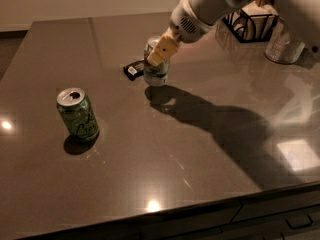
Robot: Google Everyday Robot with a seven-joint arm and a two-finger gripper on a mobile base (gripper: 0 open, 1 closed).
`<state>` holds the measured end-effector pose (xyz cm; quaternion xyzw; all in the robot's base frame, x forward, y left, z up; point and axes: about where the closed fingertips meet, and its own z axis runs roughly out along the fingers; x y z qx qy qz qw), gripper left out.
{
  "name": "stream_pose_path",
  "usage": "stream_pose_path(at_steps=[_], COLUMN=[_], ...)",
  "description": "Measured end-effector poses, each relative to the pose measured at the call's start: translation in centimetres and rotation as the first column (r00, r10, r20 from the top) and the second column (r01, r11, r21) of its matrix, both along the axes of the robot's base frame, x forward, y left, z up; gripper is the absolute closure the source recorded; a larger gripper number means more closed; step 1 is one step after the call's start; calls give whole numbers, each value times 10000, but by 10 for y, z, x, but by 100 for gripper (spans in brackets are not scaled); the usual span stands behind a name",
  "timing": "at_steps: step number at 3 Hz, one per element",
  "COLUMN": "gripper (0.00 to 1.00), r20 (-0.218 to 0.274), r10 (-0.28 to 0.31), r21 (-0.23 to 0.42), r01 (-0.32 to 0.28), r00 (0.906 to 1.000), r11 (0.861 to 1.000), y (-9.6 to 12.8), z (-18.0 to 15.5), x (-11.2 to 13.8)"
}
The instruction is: Move 7up can near green can
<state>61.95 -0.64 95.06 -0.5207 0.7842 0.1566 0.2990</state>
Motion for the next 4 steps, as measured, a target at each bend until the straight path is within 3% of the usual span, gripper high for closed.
stream_pose_path(at_steps=[1, 2, 3, 4], gripper=[100, 100, 100, 100], r20=[293, 517, 558, 560], r10=[1255, 2609, 3562, 4076], r21=[373, 425, 213, -172], r01=[-1266, -2631, -3578, -4073], r00=[9917, 9640, 9327, 9114], r11=[9913, 9638, 9336, 9131], y=[19, 53, 82, 100], z=[21, 32, 31, 23], x=[-37, -75, -102, -118])
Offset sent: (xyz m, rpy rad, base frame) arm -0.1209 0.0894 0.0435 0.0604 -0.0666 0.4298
